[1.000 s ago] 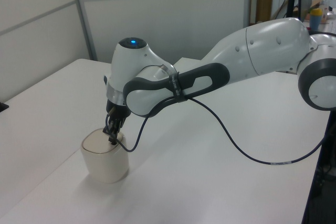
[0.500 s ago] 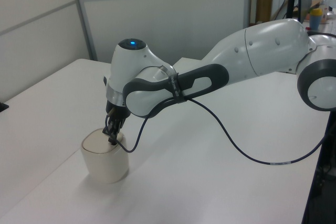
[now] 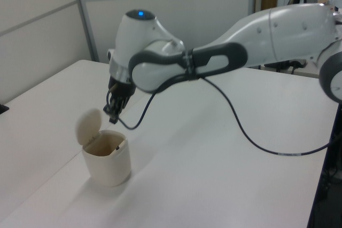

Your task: Open the trash can

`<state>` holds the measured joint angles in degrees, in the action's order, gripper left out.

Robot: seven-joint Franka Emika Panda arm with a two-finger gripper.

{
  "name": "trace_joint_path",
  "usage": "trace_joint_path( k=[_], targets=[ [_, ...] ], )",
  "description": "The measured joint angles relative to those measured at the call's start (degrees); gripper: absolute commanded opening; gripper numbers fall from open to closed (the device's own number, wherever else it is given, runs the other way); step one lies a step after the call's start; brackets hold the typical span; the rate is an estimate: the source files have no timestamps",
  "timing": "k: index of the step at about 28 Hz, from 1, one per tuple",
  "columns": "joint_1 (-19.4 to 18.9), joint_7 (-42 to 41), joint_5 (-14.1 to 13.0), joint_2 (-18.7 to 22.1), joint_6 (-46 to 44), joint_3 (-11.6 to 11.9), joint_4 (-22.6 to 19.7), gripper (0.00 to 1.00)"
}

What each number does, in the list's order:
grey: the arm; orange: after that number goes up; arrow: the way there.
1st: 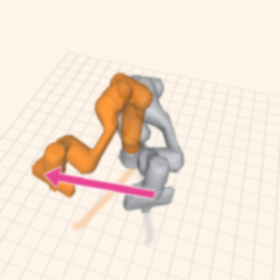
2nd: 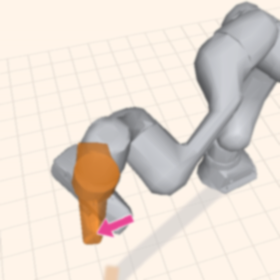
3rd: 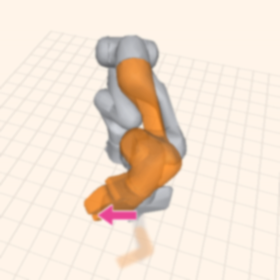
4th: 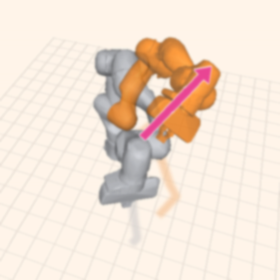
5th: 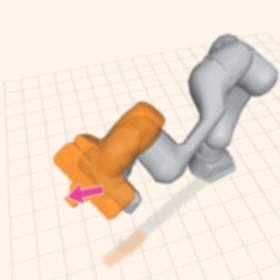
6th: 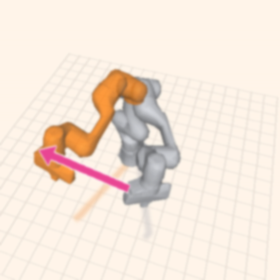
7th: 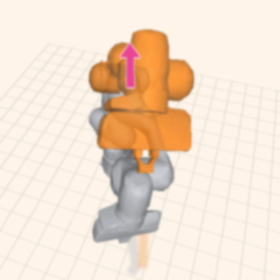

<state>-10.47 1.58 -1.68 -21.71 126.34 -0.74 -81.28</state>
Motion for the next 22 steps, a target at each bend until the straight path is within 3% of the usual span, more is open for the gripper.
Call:
trace_joint_path(
  k=[7,22],
  targets=[
    [1.5,0.0,-0.2,6.9,-9.2,0.3,0.1,0.00],
    [7.1,-0.1,-0.2,16.1,-29.2,0.7,0.1,0.00]
  ],
)
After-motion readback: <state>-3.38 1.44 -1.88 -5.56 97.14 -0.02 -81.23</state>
